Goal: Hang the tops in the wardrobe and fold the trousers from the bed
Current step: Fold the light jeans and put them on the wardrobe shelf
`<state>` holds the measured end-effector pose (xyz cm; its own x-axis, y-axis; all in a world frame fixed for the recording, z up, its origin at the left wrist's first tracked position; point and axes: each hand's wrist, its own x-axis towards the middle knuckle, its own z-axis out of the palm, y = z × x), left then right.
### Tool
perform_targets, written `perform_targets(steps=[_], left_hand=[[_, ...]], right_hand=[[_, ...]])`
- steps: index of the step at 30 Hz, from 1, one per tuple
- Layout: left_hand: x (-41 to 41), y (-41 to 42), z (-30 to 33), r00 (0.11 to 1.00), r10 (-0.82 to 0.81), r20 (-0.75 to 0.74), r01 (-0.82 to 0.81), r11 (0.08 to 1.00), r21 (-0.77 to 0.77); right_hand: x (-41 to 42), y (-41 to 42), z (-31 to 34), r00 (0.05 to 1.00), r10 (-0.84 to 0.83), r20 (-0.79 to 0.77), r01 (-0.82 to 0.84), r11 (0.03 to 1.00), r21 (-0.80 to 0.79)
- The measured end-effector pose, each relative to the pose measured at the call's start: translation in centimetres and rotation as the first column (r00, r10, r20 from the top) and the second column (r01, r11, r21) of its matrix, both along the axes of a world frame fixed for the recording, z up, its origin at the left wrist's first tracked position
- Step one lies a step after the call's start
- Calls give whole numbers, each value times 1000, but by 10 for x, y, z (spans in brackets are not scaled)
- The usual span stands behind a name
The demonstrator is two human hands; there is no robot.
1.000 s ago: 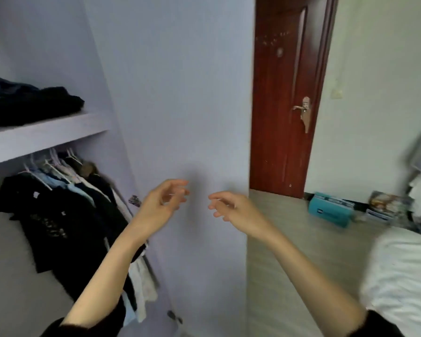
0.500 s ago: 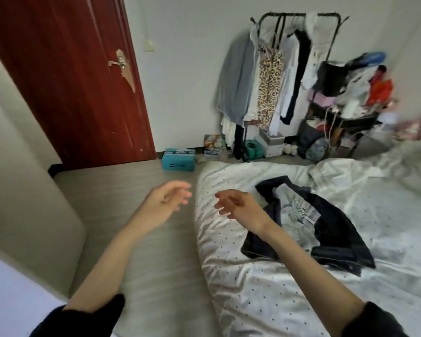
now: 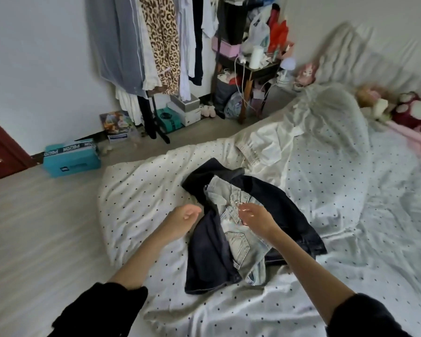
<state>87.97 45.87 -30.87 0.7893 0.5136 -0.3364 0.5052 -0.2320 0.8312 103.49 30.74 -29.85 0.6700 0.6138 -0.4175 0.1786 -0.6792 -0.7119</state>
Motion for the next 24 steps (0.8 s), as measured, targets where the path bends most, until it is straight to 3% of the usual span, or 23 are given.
perform_targets(steps=[7,13,15,18,21,24], left_hand=[[133,70,-79,985,-102,-138,114,990,81],[187,81,-142,943,-67,-325,99,992,82],[196,82,-151,942,-2,-335,37,994,98],[205,87,-154,923,61,-381,-68,998,-5],[210,89,-146,943,24,-332,29,988,153],[209,81,-129,975,-143,-169,185,945,268]], right_hand=[[93,55,-81,995,16,99,4,979,-202],[103,61,-151,986,147,82,-114,942,-314],[105,59,-159,989,124,86,-93,951,-296],[113,60,-160,986,107,126,-69,960,-271],[122,62,-153,986,85,141,-49,970,-239],[129,62,-139,994,3,106,14,987,-160]])
